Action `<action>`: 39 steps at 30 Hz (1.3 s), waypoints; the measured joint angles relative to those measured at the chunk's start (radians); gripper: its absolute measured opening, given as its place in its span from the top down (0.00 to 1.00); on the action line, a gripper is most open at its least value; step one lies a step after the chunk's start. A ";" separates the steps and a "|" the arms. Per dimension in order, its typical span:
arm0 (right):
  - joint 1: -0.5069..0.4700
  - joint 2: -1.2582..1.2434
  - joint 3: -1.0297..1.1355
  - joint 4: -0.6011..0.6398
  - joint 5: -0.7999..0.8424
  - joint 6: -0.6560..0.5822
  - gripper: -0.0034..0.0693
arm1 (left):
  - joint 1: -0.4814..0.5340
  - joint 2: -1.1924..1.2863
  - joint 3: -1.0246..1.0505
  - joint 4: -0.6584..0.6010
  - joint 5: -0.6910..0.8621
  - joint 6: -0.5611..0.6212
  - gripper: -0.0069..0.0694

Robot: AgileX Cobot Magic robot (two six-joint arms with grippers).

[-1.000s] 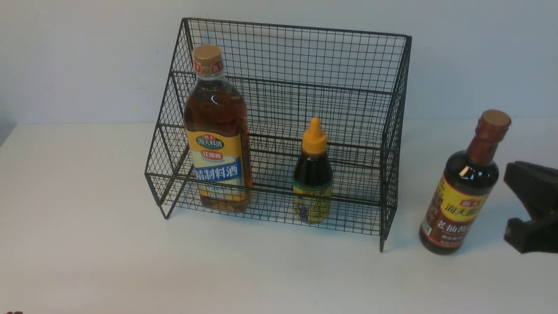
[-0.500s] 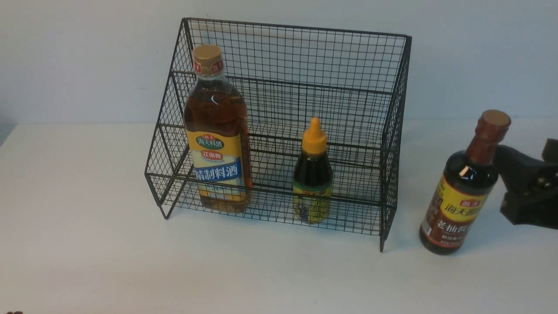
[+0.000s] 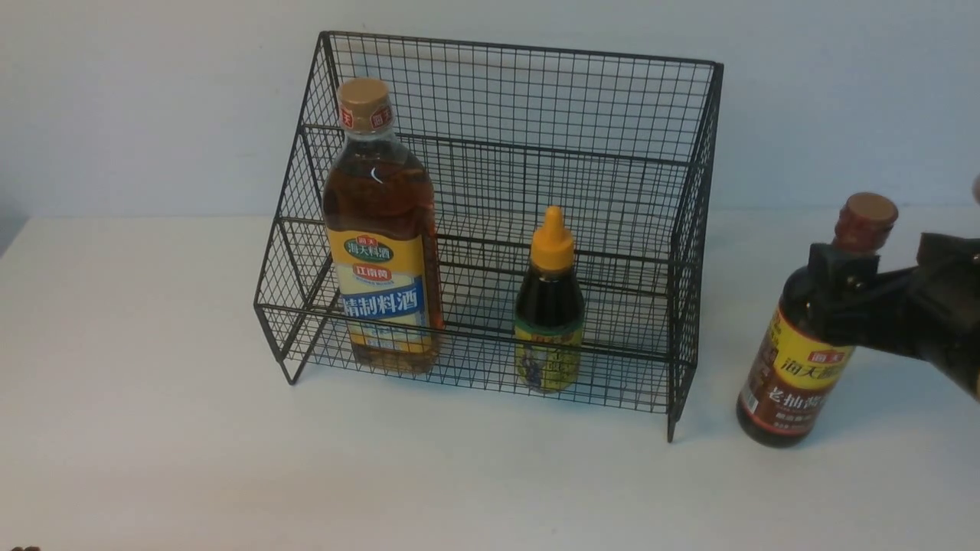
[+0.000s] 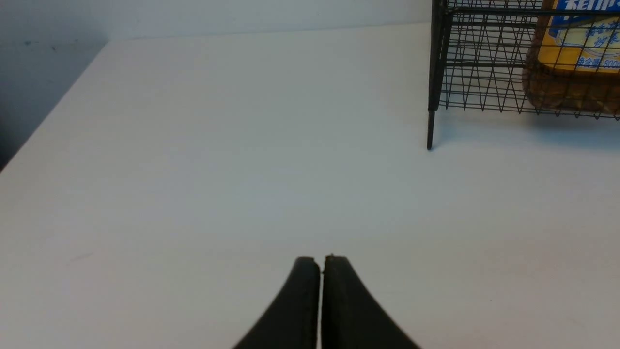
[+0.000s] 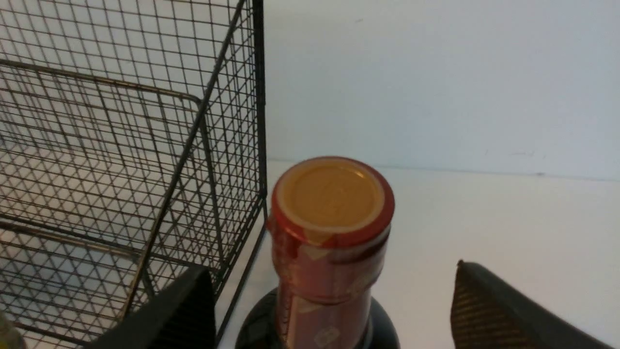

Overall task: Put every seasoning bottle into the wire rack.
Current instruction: Use the right arm to grab the condiment bottle closest to it

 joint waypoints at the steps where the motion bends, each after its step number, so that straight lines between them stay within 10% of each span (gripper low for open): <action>1: 0.000 0.010 -0.002 0.000 0.008 0.000 0.13 | 0.000 0.000 0.000 0.000 0.000 0.000 0.92; 39: -0.099 0.152 -0.091 0.000 -0.085 0.081 0.23 | 0.000 0.000 0.000 0.000 0.000 0.000 0.92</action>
